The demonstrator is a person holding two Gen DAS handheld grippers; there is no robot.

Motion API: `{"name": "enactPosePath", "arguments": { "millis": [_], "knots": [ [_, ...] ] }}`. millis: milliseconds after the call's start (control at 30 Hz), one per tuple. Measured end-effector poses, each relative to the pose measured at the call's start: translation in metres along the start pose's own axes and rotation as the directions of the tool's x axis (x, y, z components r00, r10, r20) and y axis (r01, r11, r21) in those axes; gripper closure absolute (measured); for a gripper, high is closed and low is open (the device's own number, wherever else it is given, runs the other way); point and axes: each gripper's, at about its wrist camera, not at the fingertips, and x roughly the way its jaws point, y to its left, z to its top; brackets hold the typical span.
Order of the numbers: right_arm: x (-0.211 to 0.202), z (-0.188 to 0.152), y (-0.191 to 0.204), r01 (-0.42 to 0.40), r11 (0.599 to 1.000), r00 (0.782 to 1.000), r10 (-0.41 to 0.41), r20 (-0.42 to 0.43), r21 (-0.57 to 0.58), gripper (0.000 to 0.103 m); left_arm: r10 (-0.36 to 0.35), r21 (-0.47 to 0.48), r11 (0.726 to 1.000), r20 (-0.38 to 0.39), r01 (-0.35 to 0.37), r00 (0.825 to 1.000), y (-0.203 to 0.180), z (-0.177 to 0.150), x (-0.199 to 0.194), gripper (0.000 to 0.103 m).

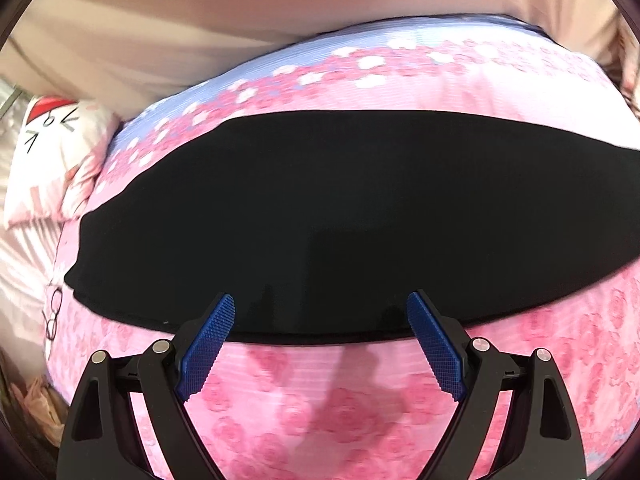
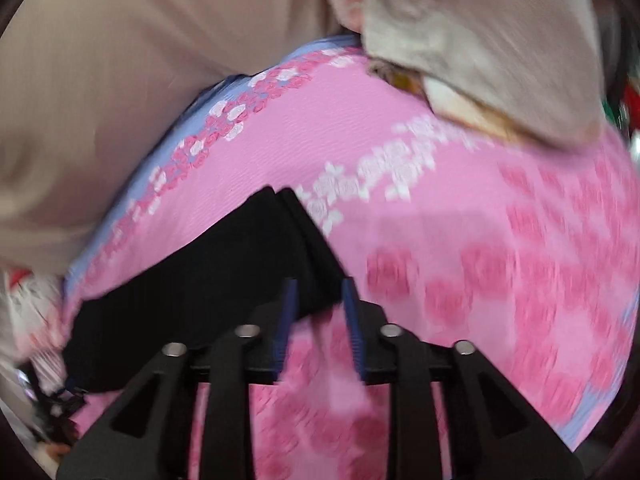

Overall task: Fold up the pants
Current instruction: 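Fold the held edge over the pants with the right tool and release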

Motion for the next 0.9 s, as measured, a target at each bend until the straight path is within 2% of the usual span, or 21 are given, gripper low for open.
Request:
{"name": "enactPosePath", "arguments": {
  "millis": [33,100,233,333,467,600,667,733,900],
  "knots": [
    [-0.001,-0.011,-0.003,-0.02,0.999,1.0,0.02,0.005,0.049,0.044,-0.005,-0.012,1.0,-0.005,0.005,1.0,0.006,0.001,0.003,0.017],
    [0.006,-0.023,-0.004,-0.072,0.993,0.997,0.072,0.002,0.095,0.044,-0.013,-0.038,0.999,-0.021,0.012,1.0,0.016,0.004,0.009,0.017],
    [0.034,-0.03,0.004,-0.087,0.987,0.996,0.088,0.002,0.132,0.044,-0.052,-0.081,0.995,-0.022,0.05,0.998,0.024,0.014,0.01,0.017],
    [0.041,-0.029,0.001,-0.127,0.978,0.99,0.116,0.075,0.167,0.043,-0.053,-0.061,0.997,0.008,0.053,0.999,0.019,0.021,0.001,0.017],
    [0.046,-0.026,-0.01,-0.221,0.942,0.965,0.175,0.194,0.254,0.046,-0.071,-0.032,0.997,0.03,0.072,0.997,0.012,0.025,-0.008,0.017],
    [0.054,-0.019,0.001,-0.252,0.943,0.949,0.197,0.244,0.216,0.045,-0.073,-0.017,0.997,0.034,0.074,0.997,0.006,0.021,-0.012,0.017],
    [0.06,-0.016,0.006,-0.266,0.943,0.946,0.215,0.242,0.202,0.051,-0.076,-0.022,0.997,0.023,0.076,0.997,0.006,0.018,-0.011,0.017],
    [0.068,-0.014,0.008,-0.267,0.942,0.949,0.221,0.224,0.201,0.088,-0.075,-0.033,0.997,0.005,0.075,0.997,0.007,0.014,-0.009,0.017],
    [0.056,-0.008,0.036,-0.26,0.954,0.945,0.219,0.244,0.148,0.091,-0.054,-0.046,0.998,-0.017,0.053,0.998,0.018,0.005,-0.006,0.017]
  ]
}}
